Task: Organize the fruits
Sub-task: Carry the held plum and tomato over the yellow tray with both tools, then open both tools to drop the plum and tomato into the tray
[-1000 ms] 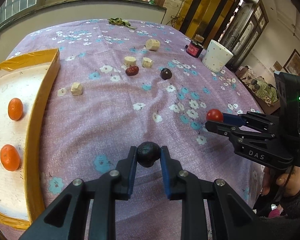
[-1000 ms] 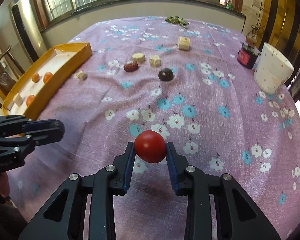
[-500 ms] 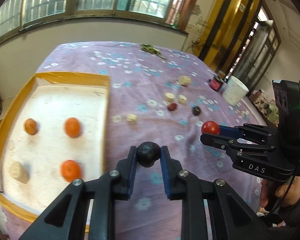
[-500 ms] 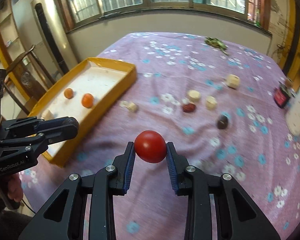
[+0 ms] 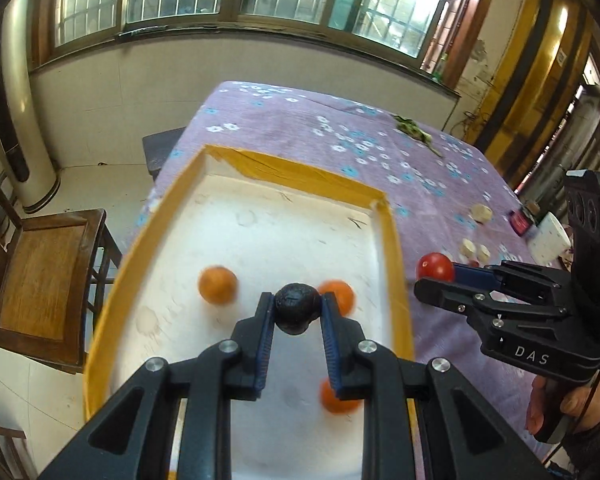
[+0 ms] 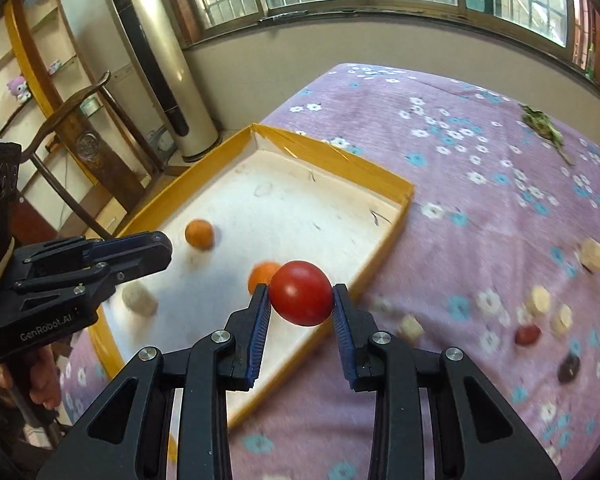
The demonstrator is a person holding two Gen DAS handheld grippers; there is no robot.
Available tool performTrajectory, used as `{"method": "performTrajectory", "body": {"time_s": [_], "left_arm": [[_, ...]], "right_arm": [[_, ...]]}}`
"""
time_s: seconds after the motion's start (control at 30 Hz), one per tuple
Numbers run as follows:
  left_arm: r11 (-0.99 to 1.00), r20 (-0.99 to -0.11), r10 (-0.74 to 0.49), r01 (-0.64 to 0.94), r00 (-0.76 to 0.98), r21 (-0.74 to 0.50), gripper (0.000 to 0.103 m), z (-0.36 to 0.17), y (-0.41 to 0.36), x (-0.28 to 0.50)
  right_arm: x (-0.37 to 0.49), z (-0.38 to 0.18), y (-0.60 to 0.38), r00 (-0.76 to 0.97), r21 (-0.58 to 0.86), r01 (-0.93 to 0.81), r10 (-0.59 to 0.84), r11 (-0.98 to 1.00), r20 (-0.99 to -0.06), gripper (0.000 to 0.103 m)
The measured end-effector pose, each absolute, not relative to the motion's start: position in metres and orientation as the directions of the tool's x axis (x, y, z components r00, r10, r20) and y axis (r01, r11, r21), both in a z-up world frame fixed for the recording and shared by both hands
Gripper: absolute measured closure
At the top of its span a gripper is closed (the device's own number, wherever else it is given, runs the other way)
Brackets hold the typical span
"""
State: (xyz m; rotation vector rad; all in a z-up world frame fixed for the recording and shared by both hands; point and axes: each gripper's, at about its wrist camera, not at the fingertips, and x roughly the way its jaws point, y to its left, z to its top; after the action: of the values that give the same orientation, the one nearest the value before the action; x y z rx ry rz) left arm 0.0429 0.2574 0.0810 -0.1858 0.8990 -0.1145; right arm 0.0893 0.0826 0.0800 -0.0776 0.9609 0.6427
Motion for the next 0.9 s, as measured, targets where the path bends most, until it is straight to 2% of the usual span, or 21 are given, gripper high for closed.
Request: {"method": "performTrajectory", "body": {"time_s": [0.4, 0.9], "left_arm": [[0.983, -0.817, -0.123, -0.041, 0.563, -0.177, 0.078, 0.048, 0.284, 0.123], [0.986, -0.862, -0.102, -0.066, 0.497, -0.155, 0.077, 0.019, 0.292, 0.145]], "right_arm": [[0.153, 0.042, 0.127, 0.365, 0.231, -0.5, 0.445, 0.834, -0.818, 0.073], [0.162, 0.025, 0.129, 0.357, 0.172, -0.506, 0.387, 0.845, -0.85, 0.072]]}}
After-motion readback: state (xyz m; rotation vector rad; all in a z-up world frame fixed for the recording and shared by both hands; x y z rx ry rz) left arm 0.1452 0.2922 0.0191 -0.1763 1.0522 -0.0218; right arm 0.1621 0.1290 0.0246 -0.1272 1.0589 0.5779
